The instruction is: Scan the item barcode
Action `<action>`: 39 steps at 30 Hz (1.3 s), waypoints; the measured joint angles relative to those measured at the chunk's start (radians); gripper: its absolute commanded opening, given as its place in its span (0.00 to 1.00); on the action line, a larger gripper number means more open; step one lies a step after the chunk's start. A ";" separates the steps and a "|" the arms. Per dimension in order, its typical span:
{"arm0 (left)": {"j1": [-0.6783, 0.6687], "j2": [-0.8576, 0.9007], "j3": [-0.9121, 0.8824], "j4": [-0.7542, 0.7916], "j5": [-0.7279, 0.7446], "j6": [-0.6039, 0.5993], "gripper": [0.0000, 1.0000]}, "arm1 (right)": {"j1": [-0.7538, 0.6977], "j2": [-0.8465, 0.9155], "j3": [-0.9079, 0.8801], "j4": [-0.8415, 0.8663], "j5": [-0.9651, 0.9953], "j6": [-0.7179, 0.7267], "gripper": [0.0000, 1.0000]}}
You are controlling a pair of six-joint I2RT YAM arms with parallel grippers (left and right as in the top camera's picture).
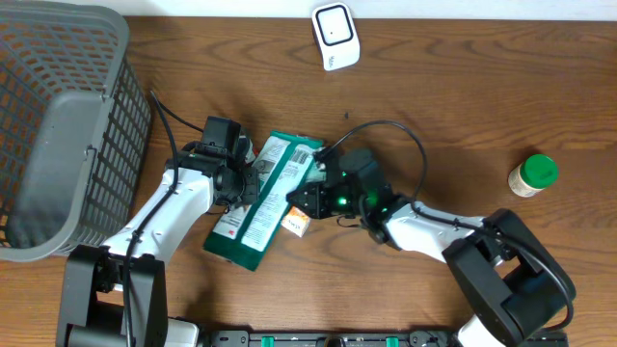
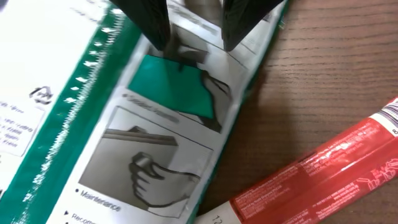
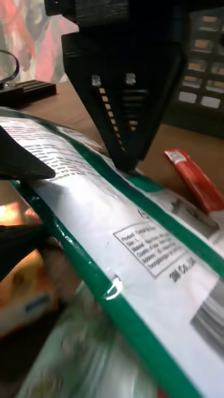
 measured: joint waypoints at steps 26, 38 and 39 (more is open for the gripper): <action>0.000 0.000 0.000 0.019 0.000 0.003 0.25 | 0.096 0.000 0.000 0.045 0.201 0.208 0.28; 0.000 0.000 -0.001 0.147 -0.145 0.043 0.26 | 0.110 0.000 0.000 -0.005 0.232 0.242 0.38; 0.000 0.000 -0.001 0.150 -0.167 0.045 0.26 | 0.113 0.000 0.000 -0.013 0.237 0.242 0.38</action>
